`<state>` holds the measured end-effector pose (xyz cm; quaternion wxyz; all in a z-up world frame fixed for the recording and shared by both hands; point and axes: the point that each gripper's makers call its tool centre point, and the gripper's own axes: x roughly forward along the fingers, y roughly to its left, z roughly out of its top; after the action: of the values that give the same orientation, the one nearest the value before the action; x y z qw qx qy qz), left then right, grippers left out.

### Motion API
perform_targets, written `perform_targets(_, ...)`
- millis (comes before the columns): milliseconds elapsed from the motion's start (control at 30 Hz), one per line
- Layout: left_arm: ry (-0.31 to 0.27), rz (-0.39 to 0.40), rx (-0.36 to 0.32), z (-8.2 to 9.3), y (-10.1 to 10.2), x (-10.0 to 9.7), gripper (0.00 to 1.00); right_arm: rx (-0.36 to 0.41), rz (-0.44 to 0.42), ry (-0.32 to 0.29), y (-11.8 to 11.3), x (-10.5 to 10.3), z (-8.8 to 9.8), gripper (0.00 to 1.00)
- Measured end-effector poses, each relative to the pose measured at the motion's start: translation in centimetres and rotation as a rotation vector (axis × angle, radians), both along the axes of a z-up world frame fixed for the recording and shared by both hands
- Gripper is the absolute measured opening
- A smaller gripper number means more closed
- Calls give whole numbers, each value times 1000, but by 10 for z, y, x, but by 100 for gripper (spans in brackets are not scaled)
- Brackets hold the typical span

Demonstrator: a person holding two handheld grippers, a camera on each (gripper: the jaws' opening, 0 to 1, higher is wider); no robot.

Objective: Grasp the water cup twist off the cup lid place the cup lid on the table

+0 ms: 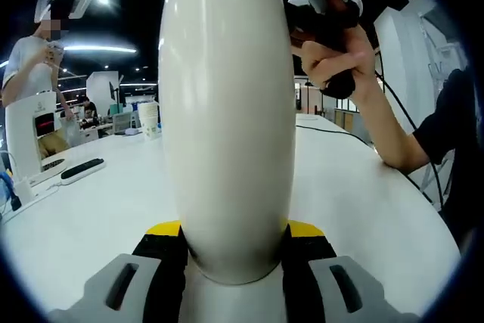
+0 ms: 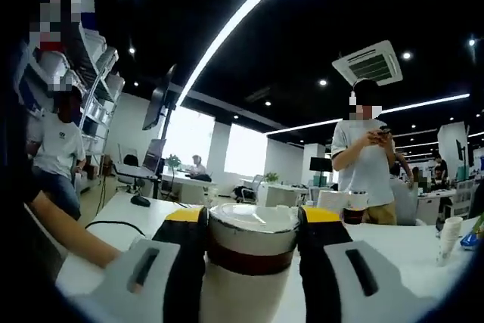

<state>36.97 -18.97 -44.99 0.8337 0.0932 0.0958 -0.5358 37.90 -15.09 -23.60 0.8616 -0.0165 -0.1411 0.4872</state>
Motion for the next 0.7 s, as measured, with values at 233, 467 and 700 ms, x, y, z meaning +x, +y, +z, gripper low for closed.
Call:
perform_targets(233,3,-3,-2,-1,0,0,50,-27,183,12,6,-9,-2,50)
perform_targets(467,4,-9,-3,-1,1,0,50,-26,340,22,7,-15,-5,50)
perform_targets(700,3,-11,-3,-1,1,0,50,13,279,83,0,-15,-12,50)
